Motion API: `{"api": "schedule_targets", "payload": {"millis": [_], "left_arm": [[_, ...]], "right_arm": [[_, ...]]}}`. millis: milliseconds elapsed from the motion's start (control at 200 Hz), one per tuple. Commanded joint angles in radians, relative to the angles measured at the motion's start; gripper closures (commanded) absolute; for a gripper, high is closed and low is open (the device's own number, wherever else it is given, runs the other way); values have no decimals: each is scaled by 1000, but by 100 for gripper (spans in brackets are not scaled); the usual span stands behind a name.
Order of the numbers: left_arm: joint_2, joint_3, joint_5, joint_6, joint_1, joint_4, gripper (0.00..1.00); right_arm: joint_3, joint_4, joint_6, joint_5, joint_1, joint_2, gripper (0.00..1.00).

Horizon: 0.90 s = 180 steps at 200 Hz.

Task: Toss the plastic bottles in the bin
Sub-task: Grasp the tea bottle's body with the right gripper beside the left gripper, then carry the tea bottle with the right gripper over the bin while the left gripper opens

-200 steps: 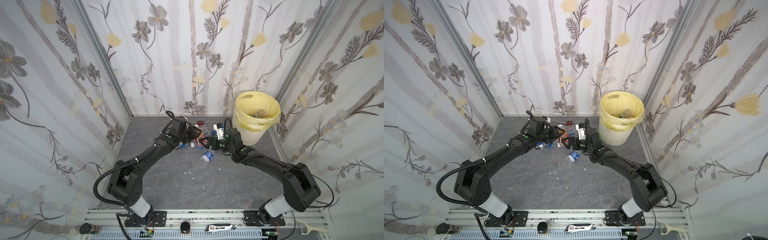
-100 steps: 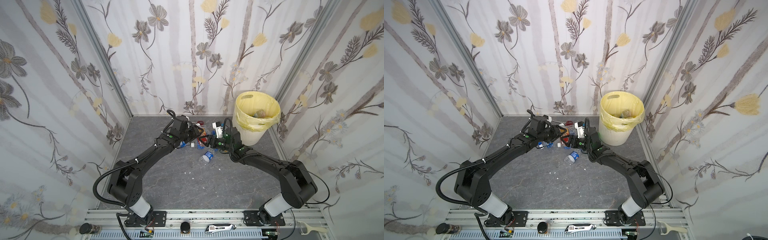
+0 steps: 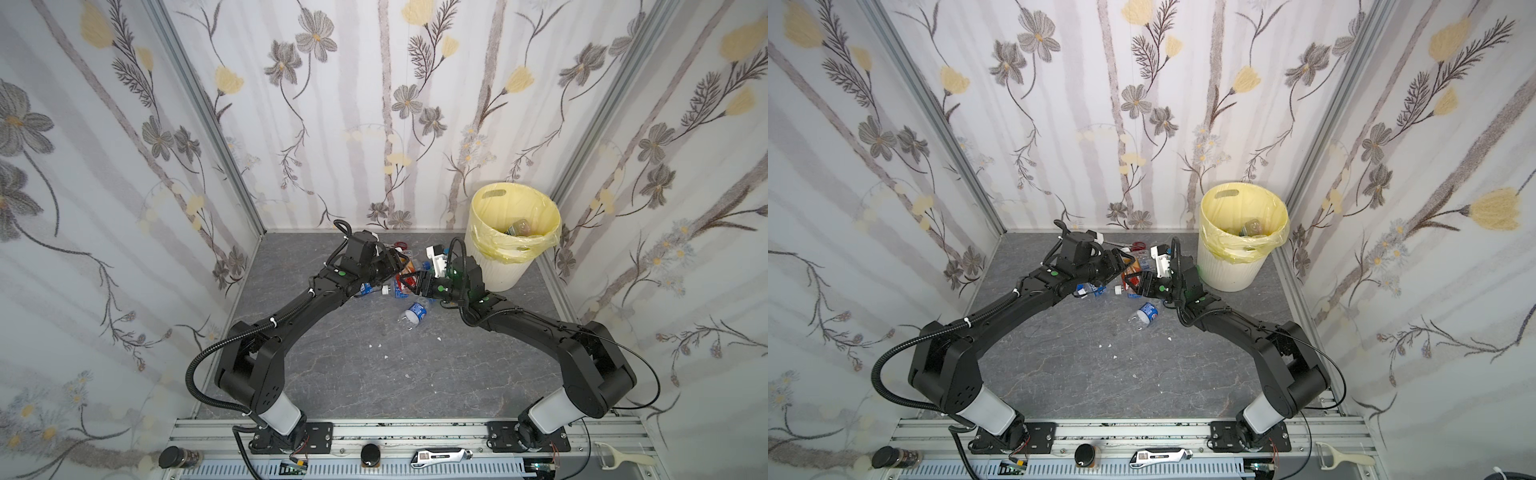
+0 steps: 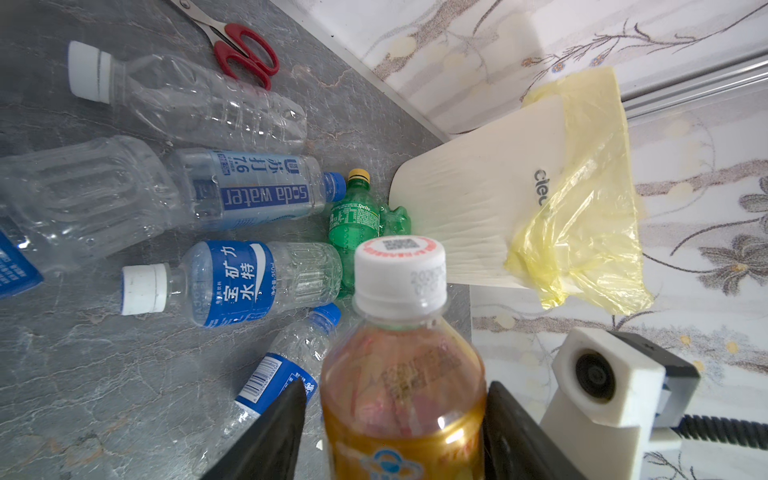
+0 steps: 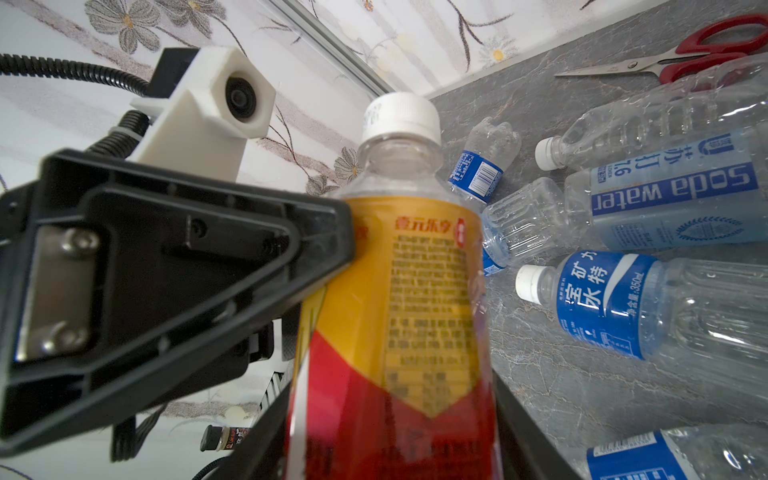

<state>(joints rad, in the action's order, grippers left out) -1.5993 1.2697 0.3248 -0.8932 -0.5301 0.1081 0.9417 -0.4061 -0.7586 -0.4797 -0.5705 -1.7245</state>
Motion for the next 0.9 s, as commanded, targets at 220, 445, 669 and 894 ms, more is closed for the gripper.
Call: {"api": "schedule_targets", "payload": {"millis": [220,445,669,894], "left_arm": [[60,10,-38,11,27,-22,0],[99,17,-56,27,35,-22,0],[116,61,-70,56,26,-24,0],[95,107,-93,95,-18,-24,0]], "right_arm": [[6,57,36,47,12,25,47],[75,220,116,113,35,37,48],[190,421,214,205,79,56,48],[336,579,320,291,139,95,48]]}}
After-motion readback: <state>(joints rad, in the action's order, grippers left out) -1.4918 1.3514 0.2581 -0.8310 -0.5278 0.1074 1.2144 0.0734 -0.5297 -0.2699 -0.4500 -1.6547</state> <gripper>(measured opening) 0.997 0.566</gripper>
